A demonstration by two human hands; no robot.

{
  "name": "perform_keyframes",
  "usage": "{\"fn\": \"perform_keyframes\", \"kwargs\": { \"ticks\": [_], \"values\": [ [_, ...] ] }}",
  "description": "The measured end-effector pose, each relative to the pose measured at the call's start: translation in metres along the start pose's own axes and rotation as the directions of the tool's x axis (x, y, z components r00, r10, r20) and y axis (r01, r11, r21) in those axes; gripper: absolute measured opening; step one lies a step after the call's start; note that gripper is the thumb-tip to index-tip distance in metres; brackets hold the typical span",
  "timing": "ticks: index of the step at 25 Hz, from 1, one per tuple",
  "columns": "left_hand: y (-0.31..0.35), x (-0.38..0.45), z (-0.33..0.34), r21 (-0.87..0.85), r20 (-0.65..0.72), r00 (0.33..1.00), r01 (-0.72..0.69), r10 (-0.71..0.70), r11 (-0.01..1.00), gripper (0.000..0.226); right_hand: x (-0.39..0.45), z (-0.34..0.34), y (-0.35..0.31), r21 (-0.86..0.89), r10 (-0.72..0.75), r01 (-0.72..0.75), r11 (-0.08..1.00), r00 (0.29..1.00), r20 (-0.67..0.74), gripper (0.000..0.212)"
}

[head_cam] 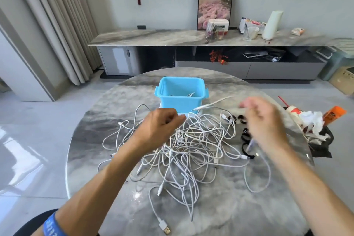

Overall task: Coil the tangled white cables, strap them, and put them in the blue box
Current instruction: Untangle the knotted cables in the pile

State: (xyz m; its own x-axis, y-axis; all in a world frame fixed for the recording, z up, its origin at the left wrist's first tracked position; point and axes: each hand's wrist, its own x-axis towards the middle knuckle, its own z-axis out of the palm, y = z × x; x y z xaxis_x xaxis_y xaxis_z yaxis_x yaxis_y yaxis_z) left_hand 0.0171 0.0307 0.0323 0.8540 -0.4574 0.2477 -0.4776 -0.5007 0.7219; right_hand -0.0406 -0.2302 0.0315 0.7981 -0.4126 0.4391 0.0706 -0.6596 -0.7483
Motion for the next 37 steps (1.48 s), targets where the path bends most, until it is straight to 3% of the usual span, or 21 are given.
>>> {"fn": "perform_keyframes", "kwargs": {
  "ticks": [1,2,3,5,7,9,10,12,15,17,18,20,22,25,27,30,32,34,35,36,37],
  "values": [
    [-0.008,0.003,-0.008,-0.069,-0.041,0.998,0.049,-0.052,0.996,0.042,0.012,-0.014,0.009,0.071,0.159,-0.151,0.986,0.98,-0.124,0.025],
    [-0.014,0.004,-0.014,-0.145,-0.043,0.995,0.087,-0.094,0.986,0.04,0.018,-0.024,0.016,0.116,0.252,-0.237,0.965,0.958,-0.136,0.026],
    [-0.014,0.001,-0.015,-0.173,-0.024,0.994,0.1,-0.106,0.98,0.034,0.018,-0.027,0.018,0.113,0.263,-0.256,0.96,0.963,-0.053,0.026],
    [-0.008,-0.005,-0.006,-0.045,-0.028,0.998,0.055,-0.056,0.997,0.016,0.005,-0.018,0.01,0.073,0.133,-0.152,0.986,0.967,0.218,0.025],
    [0.003,-0.01,0.008,0.086,-0.06,0.997,-0.052,0.057,0.995,0.039,-0.014,-0.003,-0.011,0.103,-0.028,-0.014,0.995,0.918,0.396,0.022],
    [0.013,-0.01,0.02,0.055,0.041,0.99,-0.139,0.136,0.989,0.047,-0.026,0.008,-0.027,0.18,-0.145,0.065,0.981,0.868,0.475,0.021],
    [0.018,-0.01,0.024,-0.064,0.129,0.984,-0.118,0.126,0.991,0.04,-0.028,0.012,-0.029,0.217,-0.149,0.049,0.975,0.868,0.474,0.021],
    [0.03,-0.012,0.03,-0.41,0.268,0.963,0.073,0.043,0.909,0.028,-0.028,0.013,-0.029,0.286,-0.084,-0.047,0.957,0.9,0.428,0.021],
    [0.036,-0.014,0.034,-0.634,0.227,0.971,0.209,-0.079,0.744,0.028,-0.026,0.01,-0.029,0.295,-0.007,-0.145,0.944,0.888,0.459,0.018],
    [0.037,-0.014,0.035,-0.686,0.132,0.982,0.19,-0.136,0.703,0.029,-0.025,0.009,-0.032,0.332,0.05,-0.25,0.91,0.859,0.509,0.014],
    [0.038,-0.014,0.038,-0.709,0.111,0.982,0.188,-0.155,0.679,0.029,-0.025,0.01,-0.035,0.413,0.087,-0.356,0.838,0.835,0.543,0.012],
    [0.042,-0.017,0.044,-0.776,0.15,0.969,0.238,-0.196,0.584,0.029,-0.029,0.012,-0.04,0.522,0.13,-0.533,0.665,0.772,0.622,0.011],
    [0.043,-0.02,0.051,-0.796,0.192,0.955,0.286,-0.225,0.534,0.032,-0.031,0.014,-0.045,0.558,0.144,-0.6,0.574,0.744,0.652,0.012],
    [0.041,-0.016,0.052,-0.722,0.234,0.929,0.363,-0.286,0.589,0.033,-0.027,0.018,-0.041,0.592,0.215,-0.588,0.552,0.786,0.58,0.016],
    [0.04,-0.015,0.051,-0.688,0.299,0.916,0.401,-0.267,0.605,0.035,-0.025,0.02,-0.035,0.597,0.259,-0.537,0.596,0.832,0.49,0.012],
    [0.04,-0.013,0.047,-0.686,0.29,0.927,0.374,-0.236,0.624,0.034,-0.026,0.023,-0.032,0.592,0.187,-0.482,0.646,0.851,0.49,0.025],
    [0.038,-0.009,0.043,-0.735,0.194,0.95,0.307,-0.246,0.604,0.034,-0.028,0.022,-0.034,0.438,0.111,-0.518,0.735,0.729,0.676,0.04],
    [0.034,-0.003,0.035,-0.792,0.093,0.957,0.237,-0.273,0.562,0.035,-0.034,0.018,-0.033,0.149,0.094,-0.453,0.879,0.471,0.877,0.038],
    [0.032,0.0,0.03,-0.82,0.06,0.952,0.218,-0.3,0.529,0.034,-0.035,0.016,-0.03,0.059,0.095,-0.371,0.927,0.383,0.919,0.033],
    [0.03,0.002,0.024,-0.842,0.034,0.942,0.207,-0.334,0.498,0.033,-0.034,0.013,-0.029,0.038,0.093,-0.327,0.944,0.376,0.922,0.031],
    [0.029,0.003,0.018,-0.855,0.009,0.93,0.198,-0.368,0.48,0.033,-0.031,0.008,-0.027,0.056,0.097,-0.325,0.944,0.435,0.895,0.031]
  ]
}}
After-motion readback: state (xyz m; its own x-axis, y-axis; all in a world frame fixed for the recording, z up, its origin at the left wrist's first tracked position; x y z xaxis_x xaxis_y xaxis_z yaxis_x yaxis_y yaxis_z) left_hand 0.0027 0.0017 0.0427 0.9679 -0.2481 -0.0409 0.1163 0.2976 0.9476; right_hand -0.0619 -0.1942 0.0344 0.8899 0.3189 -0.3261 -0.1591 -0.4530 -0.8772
